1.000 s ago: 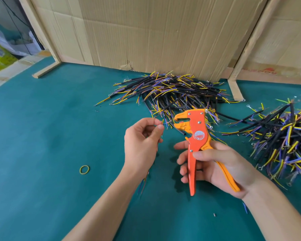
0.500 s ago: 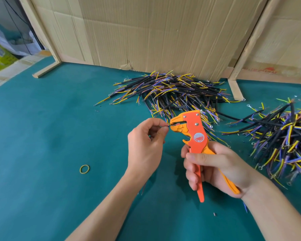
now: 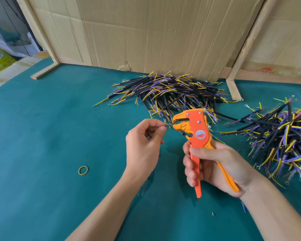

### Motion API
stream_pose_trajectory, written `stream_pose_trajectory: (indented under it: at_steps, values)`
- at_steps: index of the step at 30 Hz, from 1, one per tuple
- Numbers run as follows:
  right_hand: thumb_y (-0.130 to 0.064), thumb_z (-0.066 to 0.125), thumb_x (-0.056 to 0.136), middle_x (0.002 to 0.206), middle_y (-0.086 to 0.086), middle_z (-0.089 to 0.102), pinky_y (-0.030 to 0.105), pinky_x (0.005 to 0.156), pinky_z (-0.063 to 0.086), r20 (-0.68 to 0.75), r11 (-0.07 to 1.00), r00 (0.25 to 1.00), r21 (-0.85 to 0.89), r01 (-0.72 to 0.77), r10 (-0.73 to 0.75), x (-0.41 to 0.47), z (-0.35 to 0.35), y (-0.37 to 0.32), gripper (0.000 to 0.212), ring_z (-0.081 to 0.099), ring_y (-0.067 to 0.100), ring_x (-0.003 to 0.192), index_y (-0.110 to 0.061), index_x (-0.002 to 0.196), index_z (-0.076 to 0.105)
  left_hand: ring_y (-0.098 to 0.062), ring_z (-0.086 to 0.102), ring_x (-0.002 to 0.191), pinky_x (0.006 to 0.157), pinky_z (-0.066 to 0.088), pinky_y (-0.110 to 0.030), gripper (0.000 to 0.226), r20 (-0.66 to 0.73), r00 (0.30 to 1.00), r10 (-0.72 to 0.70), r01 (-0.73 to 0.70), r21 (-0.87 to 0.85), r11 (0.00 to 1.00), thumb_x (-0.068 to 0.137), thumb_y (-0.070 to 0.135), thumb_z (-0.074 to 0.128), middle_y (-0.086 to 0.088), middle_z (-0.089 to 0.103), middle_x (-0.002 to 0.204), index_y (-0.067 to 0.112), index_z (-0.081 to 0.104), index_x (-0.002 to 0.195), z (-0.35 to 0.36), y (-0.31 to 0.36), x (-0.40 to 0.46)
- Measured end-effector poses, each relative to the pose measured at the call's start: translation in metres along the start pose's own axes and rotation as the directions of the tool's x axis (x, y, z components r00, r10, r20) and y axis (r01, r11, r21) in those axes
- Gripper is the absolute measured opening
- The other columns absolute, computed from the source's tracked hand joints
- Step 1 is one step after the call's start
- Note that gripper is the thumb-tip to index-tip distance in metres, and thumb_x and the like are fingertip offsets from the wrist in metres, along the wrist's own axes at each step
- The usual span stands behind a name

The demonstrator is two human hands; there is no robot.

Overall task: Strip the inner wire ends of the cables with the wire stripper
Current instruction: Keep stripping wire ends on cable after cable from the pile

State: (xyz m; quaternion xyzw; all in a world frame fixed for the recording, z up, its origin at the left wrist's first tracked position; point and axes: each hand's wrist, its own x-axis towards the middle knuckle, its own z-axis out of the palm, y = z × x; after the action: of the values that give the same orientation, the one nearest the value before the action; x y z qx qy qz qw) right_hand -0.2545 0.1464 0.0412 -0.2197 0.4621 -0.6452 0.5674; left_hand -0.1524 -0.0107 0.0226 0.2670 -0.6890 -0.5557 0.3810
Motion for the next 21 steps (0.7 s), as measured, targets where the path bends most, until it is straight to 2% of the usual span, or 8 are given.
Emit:
stream_pose_trajectory:
  at_steps: [3,8,13,21]
  values:
    - [-0.011,0.078,0.078,0.088,0.029,0.060,0.050,0.068,0.055,0.063,0.999,0.998,-0.033,-0.029,0.031,-0.0018,-0.0052,0.0000,0.034,0.061,0.040,0.072,0.000,0.107,0.064,-0.007,0.057,0.053,0.052,0.042,-0.014,0.022,-0.019,1.000,0.003,-0.003,0.000,1.000,0.091,0.005,0.069,0.010,0.064,0.064,0.024,0.069,0.080,-0.0003,0.0005,0.0005]
    - [-0.007,0.077,0.077,0.090,0.031,0.060,0.052,0.070,0.055,0.044,0.998,0.999,-0.054,-0.027,0.030,0.0002,-0.0072,0.0023,0.037,0.061,0.041,0.074,0.002,0.111,0.063,-0.007,0.058,0.056,0.053,0.042,-0.014,0.024,-0.002,1.000,0.028,-0.028,0.043,0.999,0.091,0.005,0.069,0.014,0.063,0.065,0.026,0.068,0.081,-0.0005,0.0020,-0.0006]
    - [-0.009,0.078,0.077,0.084,0.026,0.057,0.048,0.065,0.055,0.036,0.998,0.999,-0.069,-0.016,0.018,0.0005,-0.0037,0.0020,0.030,0.060,0.038,0.068,-0.003,0.103,0.065,-0.008,0.058,0.059,0.061,0.049,-0.018,0.023,0.015,0.997,0.077,-0.078,0.103,0.992,0.091,0.003,0.068,0.011,0.064,0.068,0.024,0.068,0.083,0.0015,0.0019,-0.0034]
    - [-0.008,0.069,0.086,0.074,0.018,0.053,0.042,0.058,0.052,0.038,0.995,0.999,-0.097,-0.016,0.019,0.0007,-0.0003,0.0008,0.010,0.054,0.032,0.061,-0.005,0.088,0.060,-0.007,0.057,0.059,0.061,0.048,-0.017,0.023,0.011,0.996,0.083,-0.084,0.106,0.991,0.091,0.002,0.068,0.013,0.063,0.067,0.024,0.069,0.083,0.0021,0.0014,-0.0039]
